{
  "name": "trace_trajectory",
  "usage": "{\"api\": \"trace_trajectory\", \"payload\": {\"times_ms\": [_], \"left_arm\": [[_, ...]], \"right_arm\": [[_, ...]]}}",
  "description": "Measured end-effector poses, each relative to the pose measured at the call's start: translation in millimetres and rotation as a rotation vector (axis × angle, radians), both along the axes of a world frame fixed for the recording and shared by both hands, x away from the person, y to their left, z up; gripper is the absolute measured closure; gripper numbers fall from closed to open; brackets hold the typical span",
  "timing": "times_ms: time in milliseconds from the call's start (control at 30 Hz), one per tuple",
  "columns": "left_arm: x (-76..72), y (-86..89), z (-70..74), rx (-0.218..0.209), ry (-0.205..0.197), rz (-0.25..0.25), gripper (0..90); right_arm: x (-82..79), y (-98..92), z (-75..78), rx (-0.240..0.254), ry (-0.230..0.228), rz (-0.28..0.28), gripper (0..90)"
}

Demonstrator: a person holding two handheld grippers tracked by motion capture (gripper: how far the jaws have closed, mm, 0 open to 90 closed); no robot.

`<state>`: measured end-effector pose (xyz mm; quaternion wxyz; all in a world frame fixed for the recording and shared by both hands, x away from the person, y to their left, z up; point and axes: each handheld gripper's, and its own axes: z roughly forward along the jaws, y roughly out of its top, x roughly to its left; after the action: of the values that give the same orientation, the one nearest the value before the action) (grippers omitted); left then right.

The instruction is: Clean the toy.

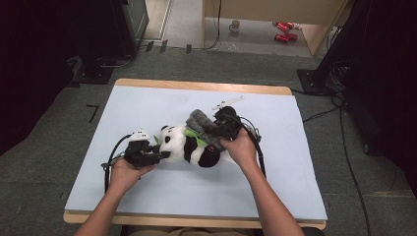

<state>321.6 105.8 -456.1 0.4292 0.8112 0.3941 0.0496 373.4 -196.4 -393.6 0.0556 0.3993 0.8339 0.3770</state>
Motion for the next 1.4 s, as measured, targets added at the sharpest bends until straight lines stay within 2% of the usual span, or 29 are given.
{"api": "trace_trajectory", "payload": {"times_ms": [33,167,433,633,700,900,1033,1167,1233,1333,1400], "left_arm": [[0.1,0.5,-0.6,-0.007,0.003,-0.001,60.1],[0.3,2.7,-3.2,-0.034,0.015,0.0,60.1],[2.0,4.1,-3.3,-0.051,0.028,0.0,60.1],[2.0,3.9,-3.5,-0.054,0.027,0.002,59.8],[2.6,4.2,-3.4,-0.058,0.03,0.002,59.8],[6.0,5.0,-2.7,-0.073,0.035,0.004,59.9],[8.0,5.9,-2.0,-0.077,0.045,0.002,59.9],[8.7,5.3,-0.7,-0.083,0.056,0.021,59.9],[10.4,5.6,0.4,-0.092,0.068,0.031,59.9],[12.1,5.6,1.8,-0.101,0.07,0.047,59.9],[13.7,6.2,2.2,-0.109,0.072,0.05,60.1]], "right_arm": [[-1.3,-1.5,-2.0,0.003,-0.001,-0.001,79.6],[-11.7,-14.0,-16.3,0.069,-0.015,-0.027,79.6],[-19.8,-30.6,-24.4,0.082,-0.014,-0.05,80.1],[-28.5,-45.4,-38.1,0.15,-0.01,-0.065,80.1],[-31.6,-50.6,-41.4,0.158,-0.007,-0.073,80.1],[-35.6,-58.7,-45.3,0.143,-0.01,-0.095,79.7],[-33.5,-64.4,-46.7,0.152,0.037,-0.107,79.8],[-34.4,-72.5,-53.3,0.166,0.075,-0.116,79.9],[-34.2,-74.5,-54.7,0.141,0.08,-0.121,79.9],[-35.4,-76.5,-57.0,0.057,0.085,-0.143,79.9],[-35.5,-80.6,-59.7,0.037,0.112,-0.172,79.9]]}}
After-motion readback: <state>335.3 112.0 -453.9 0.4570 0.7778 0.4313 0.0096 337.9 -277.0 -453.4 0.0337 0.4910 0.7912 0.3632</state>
